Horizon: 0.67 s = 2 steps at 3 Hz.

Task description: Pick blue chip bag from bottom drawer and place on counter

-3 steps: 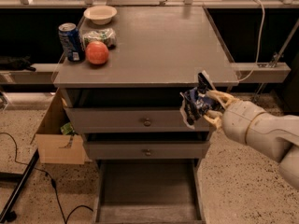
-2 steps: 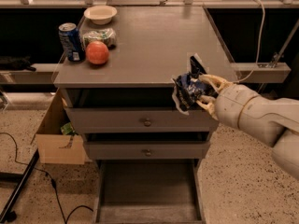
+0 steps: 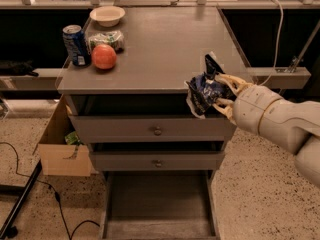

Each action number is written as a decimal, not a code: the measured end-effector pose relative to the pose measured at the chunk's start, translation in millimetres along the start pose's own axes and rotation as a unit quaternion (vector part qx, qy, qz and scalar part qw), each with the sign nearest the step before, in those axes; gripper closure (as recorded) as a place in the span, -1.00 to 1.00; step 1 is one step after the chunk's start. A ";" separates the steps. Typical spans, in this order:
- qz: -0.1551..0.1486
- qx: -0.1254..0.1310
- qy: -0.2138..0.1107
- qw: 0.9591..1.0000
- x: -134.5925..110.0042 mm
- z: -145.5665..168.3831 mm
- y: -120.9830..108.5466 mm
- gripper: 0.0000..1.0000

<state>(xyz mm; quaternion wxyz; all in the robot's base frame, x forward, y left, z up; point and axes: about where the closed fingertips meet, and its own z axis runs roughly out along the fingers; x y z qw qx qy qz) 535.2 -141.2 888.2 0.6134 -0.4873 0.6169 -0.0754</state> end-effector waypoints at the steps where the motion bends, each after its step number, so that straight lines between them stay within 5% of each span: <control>1: -0.021 0.017 -0.015 1.000 -27.2 9.6 -19.5 1.00; 2: -0.024 0.026 -0.031 0.999 -49.1 28.5 -41.1 1.00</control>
Offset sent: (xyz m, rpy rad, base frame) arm 0.0635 0.0393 0.0857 0.0227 -0.1238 0.0283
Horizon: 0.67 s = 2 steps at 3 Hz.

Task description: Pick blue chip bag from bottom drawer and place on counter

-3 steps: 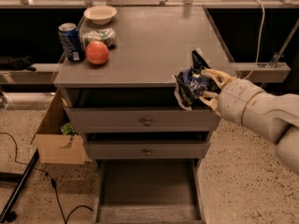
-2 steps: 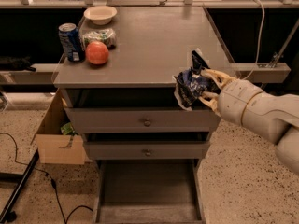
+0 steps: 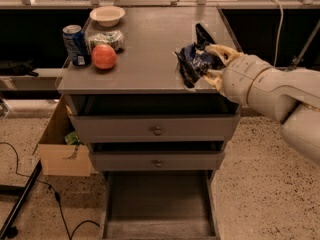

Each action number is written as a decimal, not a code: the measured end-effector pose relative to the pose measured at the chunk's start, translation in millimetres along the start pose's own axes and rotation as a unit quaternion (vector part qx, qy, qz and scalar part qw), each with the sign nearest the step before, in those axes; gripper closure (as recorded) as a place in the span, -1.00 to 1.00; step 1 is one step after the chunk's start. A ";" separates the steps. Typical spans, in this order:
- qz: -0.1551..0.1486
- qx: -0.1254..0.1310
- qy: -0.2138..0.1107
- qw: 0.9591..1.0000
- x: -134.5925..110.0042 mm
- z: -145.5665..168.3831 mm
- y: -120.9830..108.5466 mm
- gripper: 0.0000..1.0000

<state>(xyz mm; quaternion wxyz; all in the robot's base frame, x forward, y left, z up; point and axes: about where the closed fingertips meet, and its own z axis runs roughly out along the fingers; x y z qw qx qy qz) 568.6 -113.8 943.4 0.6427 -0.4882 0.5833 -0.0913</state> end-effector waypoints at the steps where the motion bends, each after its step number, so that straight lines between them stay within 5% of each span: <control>1: 0.034 -0.002 -0.014 0.999 -2.3 26.2 -13.4 1.00; 2: 0.087 0.026 -0.016 0.996 3.0 41.8 -35.4 1.00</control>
Offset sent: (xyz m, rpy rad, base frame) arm 0.0718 -0.0009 0.0169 0.3415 0.0191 -0.1238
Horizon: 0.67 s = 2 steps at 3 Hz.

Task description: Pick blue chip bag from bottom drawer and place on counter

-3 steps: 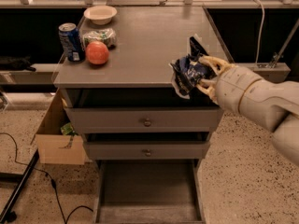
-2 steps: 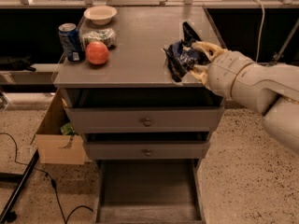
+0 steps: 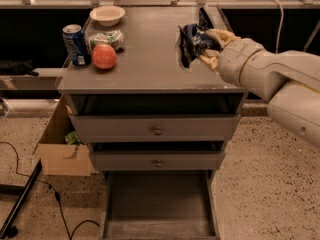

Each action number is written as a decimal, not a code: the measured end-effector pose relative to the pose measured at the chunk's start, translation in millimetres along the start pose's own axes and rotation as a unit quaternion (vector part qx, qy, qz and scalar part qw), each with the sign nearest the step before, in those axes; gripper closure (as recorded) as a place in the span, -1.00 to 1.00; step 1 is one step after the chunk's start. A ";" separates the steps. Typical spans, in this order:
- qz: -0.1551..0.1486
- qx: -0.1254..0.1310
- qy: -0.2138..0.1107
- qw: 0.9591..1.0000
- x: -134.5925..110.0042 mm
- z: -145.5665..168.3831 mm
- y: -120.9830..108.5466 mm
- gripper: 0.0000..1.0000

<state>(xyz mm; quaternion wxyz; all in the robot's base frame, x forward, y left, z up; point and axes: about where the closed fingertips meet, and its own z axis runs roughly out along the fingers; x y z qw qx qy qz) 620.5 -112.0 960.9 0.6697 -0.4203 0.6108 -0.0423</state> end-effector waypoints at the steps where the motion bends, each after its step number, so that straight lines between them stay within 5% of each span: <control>1: 0.045 0.044 -0.008 0.998 -3.1 0.8 -19.2 1.00; 2: 0.035 0.033 -0.014 0.999 -9.3 -0.7 -11.8 1.00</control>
Offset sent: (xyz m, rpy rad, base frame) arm 0.0076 -0.0094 0.0083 0.0568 -0.0152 -0.0470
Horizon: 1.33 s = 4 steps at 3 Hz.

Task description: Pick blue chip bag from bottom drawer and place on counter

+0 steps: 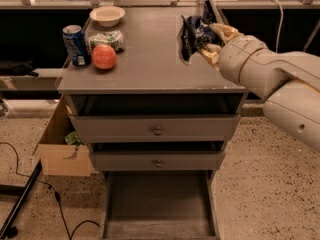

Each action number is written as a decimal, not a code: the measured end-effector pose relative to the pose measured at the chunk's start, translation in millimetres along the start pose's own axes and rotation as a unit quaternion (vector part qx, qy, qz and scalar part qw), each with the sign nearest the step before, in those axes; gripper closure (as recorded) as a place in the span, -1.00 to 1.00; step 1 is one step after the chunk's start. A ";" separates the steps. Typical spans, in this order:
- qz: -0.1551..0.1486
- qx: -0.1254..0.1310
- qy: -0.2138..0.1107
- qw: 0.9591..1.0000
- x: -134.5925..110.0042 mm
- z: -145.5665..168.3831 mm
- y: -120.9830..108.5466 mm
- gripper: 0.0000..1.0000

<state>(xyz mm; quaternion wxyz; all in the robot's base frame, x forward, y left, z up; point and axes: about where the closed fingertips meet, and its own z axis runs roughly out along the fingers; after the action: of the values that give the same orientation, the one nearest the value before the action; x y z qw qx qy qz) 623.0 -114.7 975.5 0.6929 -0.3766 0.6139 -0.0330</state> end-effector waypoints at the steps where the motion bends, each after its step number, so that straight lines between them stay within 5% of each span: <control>1: -0.006 -0.011 -0.006 1.000 -4.4 4.2 7.3 1.00; 3: -0.038 -0.045 0.001 0.998 -5.0 66.7 29.9 1.00; 4: -0.052 -0.047 0.034 0.997 12.1 109.3 27.7 1.00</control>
Offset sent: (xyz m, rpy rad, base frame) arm 0.0365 0.0625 -0.0079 -0.0791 0.0002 0.1120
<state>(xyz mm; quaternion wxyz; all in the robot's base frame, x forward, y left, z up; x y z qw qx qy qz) 710.1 -48.4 945.9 0.6507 -0.4387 0.6175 -0.0528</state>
